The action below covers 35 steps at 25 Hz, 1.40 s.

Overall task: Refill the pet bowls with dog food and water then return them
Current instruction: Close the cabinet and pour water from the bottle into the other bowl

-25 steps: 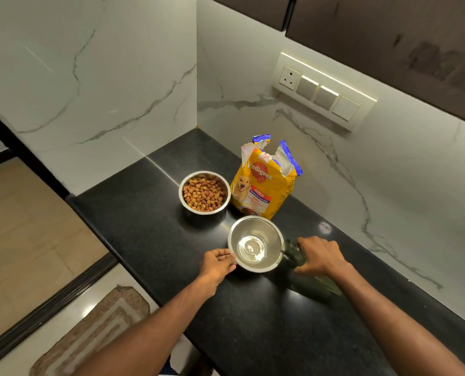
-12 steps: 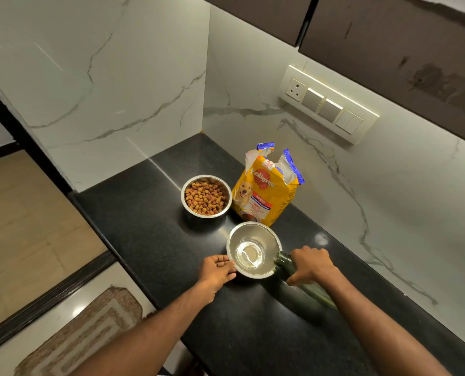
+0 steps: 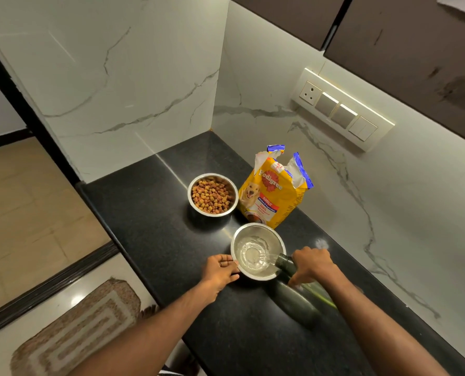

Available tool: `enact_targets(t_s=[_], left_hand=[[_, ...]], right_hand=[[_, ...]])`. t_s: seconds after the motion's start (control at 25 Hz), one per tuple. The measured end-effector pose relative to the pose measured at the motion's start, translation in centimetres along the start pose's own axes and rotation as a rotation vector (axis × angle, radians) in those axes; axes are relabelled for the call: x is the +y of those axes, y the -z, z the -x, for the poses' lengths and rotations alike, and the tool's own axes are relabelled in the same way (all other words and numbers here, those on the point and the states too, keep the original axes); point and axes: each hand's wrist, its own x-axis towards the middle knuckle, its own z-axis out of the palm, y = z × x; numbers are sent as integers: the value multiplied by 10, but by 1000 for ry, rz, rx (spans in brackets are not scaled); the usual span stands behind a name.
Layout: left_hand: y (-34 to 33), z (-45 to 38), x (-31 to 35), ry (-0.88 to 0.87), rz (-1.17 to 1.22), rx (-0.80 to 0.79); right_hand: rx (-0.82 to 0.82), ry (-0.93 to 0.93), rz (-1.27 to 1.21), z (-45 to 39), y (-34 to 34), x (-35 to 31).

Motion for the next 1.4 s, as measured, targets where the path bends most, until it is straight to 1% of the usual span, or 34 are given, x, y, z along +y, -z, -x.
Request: enact_targets(t_s=[0.48, 0.88, 1.04, 1.12, 1.2, 1.4], left_hand=[[2, 0, 0, -7, -7, -6], [2, 3, -3, -2, -55, 14], [6, 3, 0, 12, -92, 10], [9, 1, 5, 26, -116, 1], [13, 0, 9, 36, -156, -14], [20, -3, 19, 26, -312, -39]], right_hand=[[-47, -43, 138, -1, 20, -8], [-122, -114, 343, -9, 51, -34], [-107, -117, 445, -12, 62, -43], [-83, -115, 421, -14, 63, -43], [-23, -112, 330, -16, 59, -38], [195, -55, -99, -8, 27, -5]])
